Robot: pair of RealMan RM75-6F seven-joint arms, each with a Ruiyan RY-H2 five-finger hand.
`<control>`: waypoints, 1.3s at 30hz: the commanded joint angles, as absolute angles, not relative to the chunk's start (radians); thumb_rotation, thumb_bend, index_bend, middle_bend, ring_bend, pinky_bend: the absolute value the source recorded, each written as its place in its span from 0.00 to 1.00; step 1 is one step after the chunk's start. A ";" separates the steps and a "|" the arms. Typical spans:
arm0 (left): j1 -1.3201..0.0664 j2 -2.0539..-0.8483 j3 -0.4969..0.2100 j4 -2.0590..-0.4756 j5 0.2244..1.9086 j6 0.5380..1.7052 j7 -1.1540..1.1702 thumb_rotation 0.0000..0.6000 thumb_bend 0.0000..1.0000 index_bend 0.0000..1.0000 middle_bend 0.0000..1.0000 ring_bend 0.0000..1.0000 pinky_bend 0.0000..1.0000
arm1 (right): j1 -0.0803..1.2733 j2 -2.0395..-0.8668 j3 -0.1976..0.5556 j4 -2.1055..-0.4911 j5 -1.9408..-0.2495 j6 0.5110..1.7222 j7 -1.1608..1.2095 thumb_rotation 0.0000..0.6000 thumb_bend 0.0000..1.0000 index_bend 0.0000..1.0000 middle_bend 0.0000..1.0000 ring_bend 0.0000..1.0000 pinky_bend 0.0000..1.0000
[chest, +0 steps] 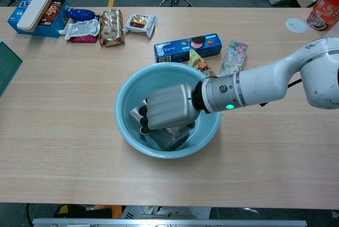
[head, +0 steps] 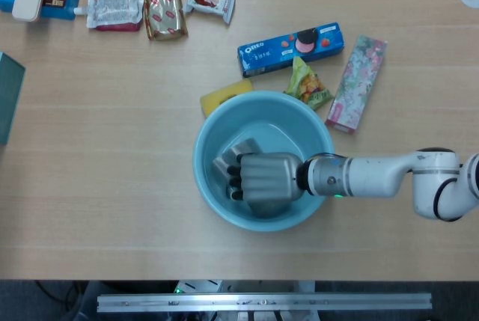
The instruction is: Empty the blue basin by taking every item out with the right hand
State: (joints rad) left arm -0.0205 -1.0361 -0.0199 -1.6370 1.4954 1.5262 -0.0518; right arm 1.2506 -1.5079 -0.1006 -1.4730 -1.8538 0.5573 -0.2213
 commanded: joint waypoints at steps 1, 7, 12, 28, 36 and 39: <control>-0.020 -1.038 -0.020 -1.633 1.496 1.525 -0.055 1.00 0.36 0.40 0.38 0.32 0.31 | 1.241 -1.504 -0.084 -1.459 -1.812 0.527 -0.262 1.00 0.18 0.25 0.30 0.20 0.41; -0.022 -1.041 -0.022 -1.628 1.497 1.524 -0.057 1.00 0.36 0.40 0.38 0.32 0.31 | 1.215 -1.490 -0.052 -1.466 -1.731 0.505 -0.318 1.00 0.18 0.25 0.30 0.20 0.41; -0.020 -1.043 -0.021 -1.627 1.499 1.526 -0.058 1.00 0.36 0.40 0.38 0.32 0.31 | 1.202 -1.500 -0.038 -1.469 -1.689 0.495 -0.359 1.00 0.18 0.25 0.30 0.20 0.41; -0.020 -1.045 -0.018 -1.619 1.491 1.512 -0.064 1.00 0.36 0.40 0.38 0.32 0.31 | 1.146 -1.567 -0.046 -1.441 -1.644 0.549 -0.430 1.00 0.00 0.24 0.28 0.19 0.38; -0.019 -1.045 -0.019 -1.618 1.490 1.513 -0.067 1.00 0.36 0.40 0.38 0.32 0.31 | 1.129 -1.620 -0.057 -1.398 -1.665 0.586 -0.455 1.00 0.00 0.24 0.30 0.19 0.38; -0.018 -1.046 -0.019 -1.616 1.489 1.512 -0.069 1.00 0.36 0.40 0.38 0.32 0.31 | 1.114 -1.643 -0.056 -1.379 -1.672 0.617 -0.464 1.00 0.00 0.29 0.35 0.24 0.40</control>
State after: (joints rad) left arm -0.0185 -1.0459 -0.0189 -1.6160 1.4886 1.5124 -0.0694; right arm 1.1223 -1.6321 -0.0561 -1.3890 -1.6677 0.6030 -0.4587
